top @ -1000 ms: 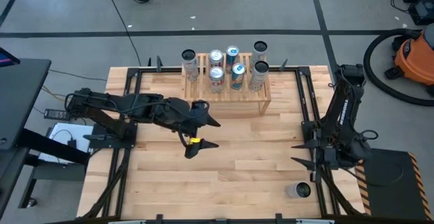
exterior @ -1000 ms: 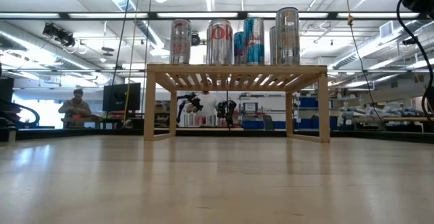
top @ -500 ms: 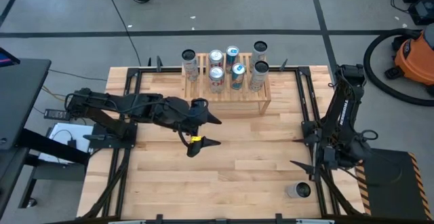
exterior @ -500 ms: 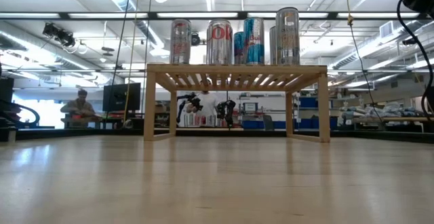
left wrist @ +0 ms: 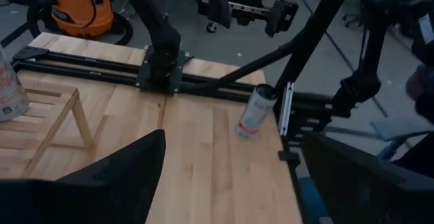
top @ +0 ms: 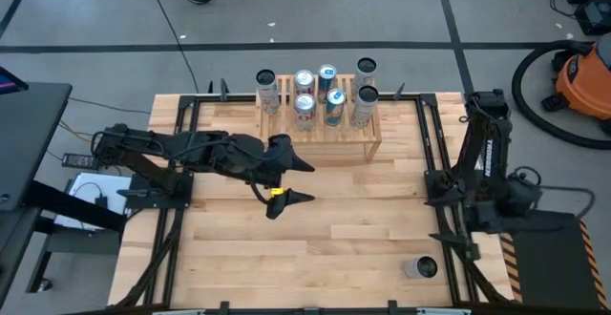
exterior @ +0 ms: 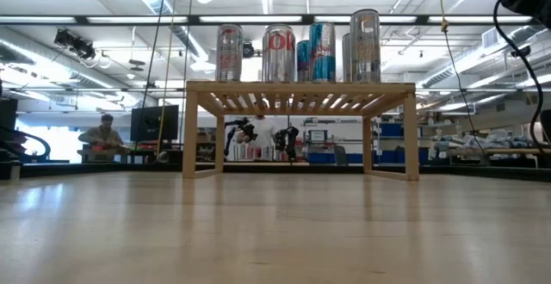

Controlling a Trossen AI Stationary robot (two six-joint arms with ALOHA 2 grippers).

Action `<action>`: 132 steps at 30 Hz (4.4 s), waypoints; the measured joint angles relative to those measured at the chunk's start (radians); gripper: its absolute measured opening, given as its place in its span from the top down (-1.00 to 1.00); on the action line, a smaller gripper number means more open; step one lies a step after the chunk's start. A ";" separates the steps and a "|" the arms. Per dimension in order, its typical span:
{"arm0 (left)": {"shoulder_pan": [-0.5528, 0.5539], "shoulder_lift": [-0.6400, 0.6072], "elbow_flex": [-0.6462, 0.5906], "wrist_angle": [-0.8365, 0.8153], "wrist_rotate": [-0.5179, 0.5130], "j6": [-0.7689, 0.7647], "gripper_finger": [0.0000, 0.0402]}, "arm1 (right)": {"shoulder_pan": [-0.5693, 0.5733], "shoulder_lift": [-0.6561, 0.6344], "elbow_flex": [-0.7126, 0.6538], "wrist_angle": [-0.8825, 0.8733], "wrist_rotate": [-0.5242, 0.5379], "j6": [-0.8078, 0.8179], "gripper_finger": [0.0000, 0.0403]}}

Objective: Place canned beverage on shelf
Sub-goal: Put the white pink soda can on the shelf aligned with the other white pink soda can

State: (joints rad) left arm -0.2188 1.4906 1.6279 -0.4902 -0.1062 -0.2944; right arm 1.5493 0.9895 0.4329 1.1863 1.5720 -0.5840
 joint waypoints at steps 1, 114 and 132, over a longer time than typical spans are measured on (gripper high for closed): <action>0.000 0.000 0.000 0.010 0.000 -0.009 -0.72 | 0.017 0.000 0.020 0.000 0.000 -0.023 -0.80; 0.028 0.000 0.000 0.029 -0.015 -0.032 -0.72 | -0.473 -0.077 0.272 -1.734 -1.514 1.047 -0.70; 0.054 0.000 0.000 0.030 -0.015 -0.032 -0.72 | -0.435 0.054 0.272 -1.726 -1.480 1.061 -0.70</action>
State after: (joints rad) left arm -0.1646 1.4910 1.6283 -0.4602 -0.1208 -0.3267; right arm 1.1145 1.0434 0.7048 -0.5399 0.0919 0.4774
